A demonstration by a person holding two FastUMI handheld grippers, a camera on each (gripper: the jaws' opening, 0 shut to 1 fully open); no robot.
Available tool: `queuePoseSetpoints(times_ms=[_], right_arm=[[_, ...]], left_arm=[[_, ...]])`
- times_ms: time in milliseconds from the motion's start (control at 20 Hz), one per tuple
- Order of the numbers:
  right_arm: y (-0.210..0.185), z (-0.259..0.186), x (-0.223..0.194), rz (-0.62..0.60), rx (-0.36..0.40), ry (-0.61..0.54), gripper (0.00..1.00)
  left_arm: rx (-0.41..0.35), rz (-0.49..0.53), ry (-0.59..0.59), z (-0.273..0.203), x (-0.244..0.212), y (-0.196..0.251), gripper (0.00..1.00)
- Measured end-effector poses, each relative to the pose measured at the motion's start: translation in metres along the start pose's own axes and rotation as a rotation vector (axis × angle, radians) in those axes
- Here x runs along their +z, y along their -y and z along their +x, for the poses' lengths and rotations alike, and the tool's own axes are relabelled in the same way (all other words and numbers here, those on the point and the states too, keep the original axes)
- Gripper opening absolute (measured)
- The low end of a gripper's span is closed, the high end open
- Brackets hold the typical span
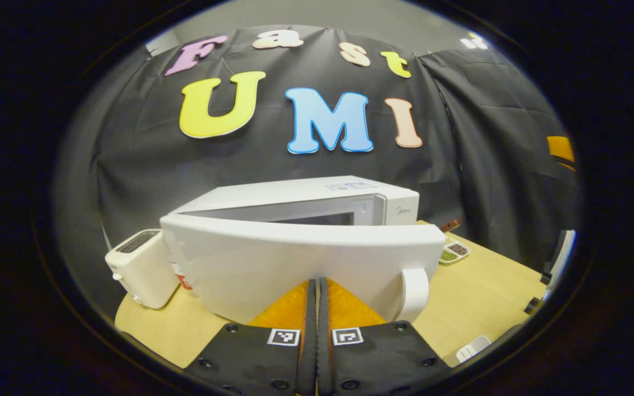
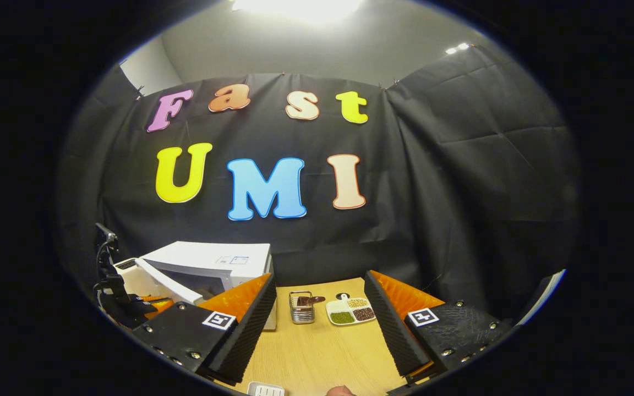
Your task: Open the microwave oven with the left hand, put the food in, and close the microwave oven.
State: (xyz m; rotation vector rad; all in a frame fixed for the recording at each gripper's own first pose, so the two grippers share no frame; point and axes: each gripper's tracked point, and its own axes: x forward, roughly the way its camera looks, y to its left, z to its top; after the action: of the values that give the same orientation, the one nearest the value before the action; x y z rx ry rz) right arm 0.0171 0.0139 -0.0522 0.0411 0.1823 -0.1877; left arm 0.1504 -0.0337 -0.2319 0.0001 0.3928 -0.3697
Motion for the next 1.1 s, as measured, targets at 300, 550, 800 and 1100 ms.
queuePoseSetpoints(times_ms=[300, 550, 800, 1100], right_arm=[[0.012, -0.001, -0.005, 0.006, -0.034, -0.014, 0.98], [0.021, -0.002, -0.007, -0.004, -0.049, -0.019, 0.98], [0.034, -0.001, -0.009, 0.001, -0.059, -0.025, 0.98], [0.037, 0.004, -0.013, 0.002, -0.034, -0.034, 0.98]], left_arm=[[0.026, -0.025, -0.022, 0.038, 0.000, -0.007, 0.08], [0.060, -0.058, -0.038, 0.061, -0.001, -0.017, 0.08], [0.076, -0.037, -0.037, 0.078, 0.005, -0.021, 0.07], [0.126, -0.051, -0.032, 0.094, 0.010, -0.022, 0.09]])
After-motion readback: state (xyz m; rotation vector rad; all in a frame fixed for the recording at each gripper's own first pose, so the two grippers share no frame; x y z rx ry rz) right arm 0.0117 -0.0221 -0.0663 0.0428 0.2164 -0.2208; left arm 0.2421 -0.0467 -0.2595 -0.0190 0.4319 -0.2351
